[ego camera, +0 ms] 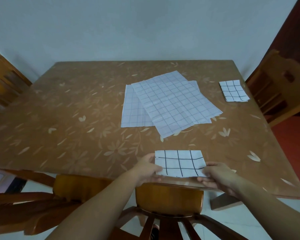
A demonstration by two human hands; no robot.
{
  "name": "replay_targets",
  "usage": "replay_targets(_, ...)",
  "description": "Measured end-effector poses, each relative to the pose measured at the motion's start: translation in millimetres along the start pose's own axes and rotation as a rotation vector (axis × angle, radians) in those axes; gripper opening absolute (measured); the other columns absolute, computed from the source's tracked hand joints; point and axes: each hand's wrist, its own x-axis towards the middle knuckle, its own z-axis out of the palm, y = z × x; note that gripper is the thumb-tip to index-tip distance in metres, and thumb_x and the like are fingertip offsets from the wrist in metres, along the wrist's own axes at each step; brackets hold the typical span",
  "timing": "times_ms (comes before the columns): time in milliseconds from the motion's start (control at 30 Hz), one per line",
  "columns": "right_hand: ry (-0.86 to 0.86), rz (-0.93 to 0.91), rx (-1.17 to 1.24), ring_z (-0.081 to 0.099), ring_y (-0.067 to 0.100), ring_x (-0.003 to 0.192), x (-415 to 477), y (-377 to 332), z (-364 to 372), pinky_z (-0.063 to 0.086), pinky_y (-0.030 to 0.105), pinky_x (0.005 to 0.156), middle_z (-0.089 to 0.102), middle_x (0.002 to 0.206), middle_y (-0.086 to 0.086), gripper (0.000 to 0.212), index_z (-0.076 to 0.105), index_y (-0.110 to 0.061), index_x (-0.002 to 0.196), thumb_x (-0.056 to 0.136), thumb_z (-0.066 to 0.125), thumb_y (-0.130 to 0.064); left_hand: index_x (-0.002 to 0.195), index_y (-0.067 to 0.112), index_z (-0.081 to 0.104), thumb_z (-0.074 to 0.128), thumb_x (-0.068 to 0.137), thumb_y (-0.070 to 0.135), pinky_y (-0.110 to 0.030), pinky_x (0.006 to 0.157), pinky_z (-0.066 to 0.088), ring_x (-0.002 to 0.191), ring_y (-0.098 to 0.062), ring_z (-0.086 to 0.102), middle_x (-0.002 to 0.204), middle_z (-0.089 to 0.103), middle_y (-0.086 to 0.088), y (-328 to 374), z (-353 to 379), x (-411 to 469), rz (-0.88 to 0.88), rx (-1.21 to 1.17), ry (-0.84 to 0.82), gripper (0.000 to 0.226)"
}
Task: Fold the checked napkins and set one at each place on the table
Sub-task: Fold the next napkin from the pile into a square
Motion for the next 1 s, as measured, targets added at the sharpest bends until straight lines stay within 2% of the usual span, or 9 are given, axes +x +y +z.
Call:
replay_targets(100, 0.002, -0.033, -0.046, 0.074, 0.025, 0.082, 0.7, -5.4, 1.1, 0.061, 0.036, 0.070, 0.072, 0.099, 0.013, 0.014, 0.056, -0.017, 0.100, 0.096, 0.053, -0.005, 0.135, 0.030, 0.046, 0.062, 0.091, 0.003, -0.027, 0.067, 0.057, 0.089, -0.020, 0.072, 0.117, 0.064, -0.002, -2.2, -6.8, 10.0, 0.039, 0.059, 0.113, 0.053)
replay_targets(200, 0.076, -0.089, -0.260, 0.072, 0.022, 0.070, 3.7, -6.3, -0.4, 0.057, 0.029, 0.056, 0.073, 0.092, 0.012, 0.008, 0.061, -0.015, 0.101, 0.095, 0.056, -0.017, 0.134, 0.029, 0.043, 0.064, 0.092, 0.015, -0.023, 0.061, 0.053, 0.088, -0.016, 0.068, 0.117, 0.063, 0.000, -6.1, -13.0, 15.8, 0.024, 0.352, 0.136, 0.049)
replay_targets(333, 0.152, -0.146, -0.447, 0.068, 0.019, 0.067, 12.0, -5.6, -6.0, 0.053, 0.025, 0.054, 0.074, 0.081, 0.007, 0.012, 0.066, -0.014, 0.098, 0.094, 0.058, -0.022, 0.132, 0.023, 0.050, 0.066, 0.090, 0.031, -0.028, 0.080, 0.053, 0.107, -0.019, 0.060, 0.129, 0.058, 0.000, -11.0, -21.4, 26.8, 0.099, 0.770, 0.235, 0.046)
replay_targets(433, 0.143, -0.183, -0.514, 0.066, 0.015, 0.065, 16.2, -9.0, -6.0, 0.051, 0.023, 0.055, 0.073, 0.078, 0.003, 0.014, 0.070, -0.015, 0.094, 0.094, 0.058, -0.023, 0.116, 0.026, 0.059, 0.061, 0.092, 0.033, -0.028, 0.081, 0.052, 0.099, -0.013, 0.058, 0.116, 0.062, 0.004, -4.3, -25.0, 32.2, 0.169, 0.819, 0.271, 0.026)
replay_targets(567, 0.154, -0.268, -0.700, 0.065, 0.010, 0.077, 26.8, -21.4, 3.4, 0.051, 0.020, 0.061, 0.069, 0.090, -0.005, 0.016, 0.069, -0.022, 0.099, 0.095, 0.055, -0.029, 0.111, 0.030, 0.061, 0.058, 0.092, 0.035, -0.033, 0.086, 0.054, 0.099, -0.012, 0.058, 0.111, 0.062, 0.008, 8.4, -27.7, 40.0, 0.238, 0.807, 0.274, 0.021)
replay_targets(700, 0.209, -0.410, -0.869, 0.064, 0.013, 0.077, 45.7, -44.0, 24.2, 0.057, 0.029, 0.070, 0.067, 0.089, -0.005, 0.015, 0.067, -0.023, 0.094, 0.091, 0.053, -0.027, 0.109, 0.031, 0.061, 0.058, 0.092, 0.033, -0.028, 0.078, 0.054, 0.092, -0.009, 0.059, 0.103, 0.062, 0.011, 19.7, -35.9, 50.2, 0.311, 0.814, 0.314, 0.018)
replay_targets(800, 0.210, -0.499, -0.989, 0.063, 0.016, 0.090, 63.4, -64.5, 46.4, 0.055, 0.034, 0.080, 0.067, 0.104, -0.004, 0.024, 0.065, -0.024, 0.106, 0.092, 0.048, -0.031, 0.108, 0.036, 0.058, 0.057, 0.092, 0.031, -0.025, 0.077, 0.054, 0.089, -0.007, 0.059, 0.103, 0.063, 0.011, 28.7, -46.8, 57.7, 0.335, 0.809, 0.304, 0.017)
replay_targets(867, 0.178, -0.594, -1.095, 0.055, 0.019, 0.114, 75.9, -75.7, 64.1, 0.050, 0.040, 0.092, 0.058, 0.126, -0.004, 0.033, 0.059, -0.031, 0.122, 0.091, 0.046, -0.033, 0.102, 0.041, 0.056, 0.055, 0.093, 0.029, -0.017, 0.066, 0.047, 0.084, -0.003, 0.057, 0.097, 0.061, 0.015, 33.9, -53.9, 62.1, 0.351, 0.809, 0.296, 0.015)
replay_targets(1000, 0.158, -0.585, -1.304, 0.008, 0.027, 0.149, 96.0, -88.0, 96.3, 0.019, 0.053, 0.114, 0.013, 0.161, 0.005, 0.050, 0.039, -0.037, 0.141, 0.094, 0.042, -0.052, 0.116, 0.029, 0.062, 0.052, 0.093, 0.028, -0.018, 0.068, 0.045, 0.087, -0.003, 0.058, 0.101, 0.062, 0.012, 36.5, -66.9, 73.9, 0.363, 0.818, 0.290, 0.025)
